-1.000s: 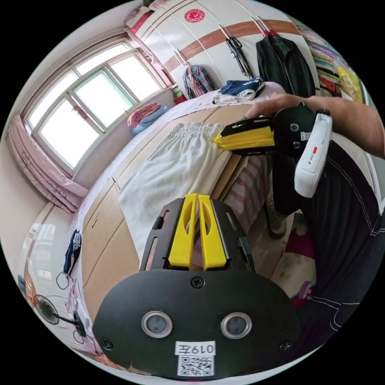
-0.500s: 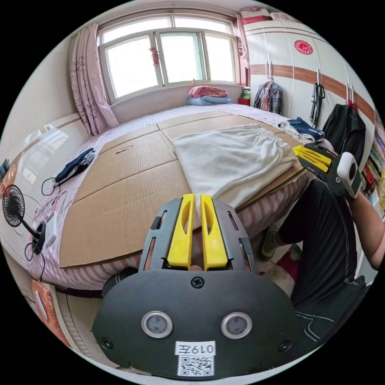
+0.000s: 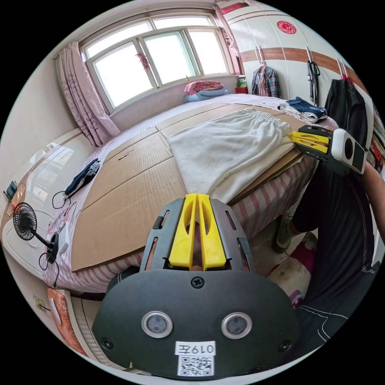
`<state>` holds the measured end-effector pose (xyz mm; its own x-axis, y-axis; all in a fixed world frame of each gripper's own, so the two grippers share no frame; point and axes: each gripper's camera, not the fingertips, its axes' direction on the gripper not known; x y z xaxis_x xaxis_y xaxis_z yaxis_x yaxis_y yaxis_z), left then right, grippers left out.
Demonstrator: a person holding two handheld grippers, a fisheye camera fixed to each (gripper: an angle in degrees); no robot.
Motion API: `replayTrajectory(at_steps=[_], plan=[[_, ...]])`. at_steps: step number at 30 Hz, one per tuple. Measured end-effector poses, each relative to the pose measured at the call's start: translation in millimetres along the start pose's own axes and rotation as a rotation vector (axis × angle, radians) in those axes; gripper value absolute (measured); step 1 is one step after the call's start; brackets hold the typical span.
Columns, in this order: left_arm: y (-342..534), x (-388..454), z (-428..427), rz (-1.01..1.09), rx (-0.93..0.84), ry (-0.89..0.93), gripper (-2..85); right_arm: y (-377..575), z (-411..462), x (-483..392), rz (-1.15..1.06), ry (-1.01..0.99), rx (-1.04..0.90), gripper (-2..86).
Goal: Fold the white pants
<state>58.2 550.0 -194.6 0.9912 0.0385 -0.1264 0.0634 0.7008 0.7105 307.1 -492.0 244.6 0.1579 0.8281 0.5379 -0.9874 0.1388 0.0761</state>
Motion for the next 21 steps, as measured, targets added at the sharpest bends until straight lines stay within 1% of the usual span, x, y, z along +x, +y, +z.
replayTrajectory(at_steps=[6,11,15,18,20,21], plan=[[3,6,-6,0.004,-0.011,-0.022,1.0,11,-10,-4,0.019,-0.022,0.000,-1.0],[1,7,-14,0.001,-0.030,-0.027,1.0,27,-23,11,0.097,-0.100,-0.015,-1.0],[5,6,-24,-0.002,-0.026,-0.045,1.0,50,-36,19,0.138,-0.098,-0.039,-0.9],[10,2,-40,-0.023,-0.042,-0.111,1.0,72,-46,36,0.246,-0.164,-0.084,-0.9],[16,-3,-57,-0.072,-0.017,-0.130,1.1,85,-56,56,0.407,-0.302,-0.140,-0.8],[19,-8,-70,-0.125,0.014,-0.107,1.0,87,-60,60,0.443,-0.341,-0.151,-0.8]])
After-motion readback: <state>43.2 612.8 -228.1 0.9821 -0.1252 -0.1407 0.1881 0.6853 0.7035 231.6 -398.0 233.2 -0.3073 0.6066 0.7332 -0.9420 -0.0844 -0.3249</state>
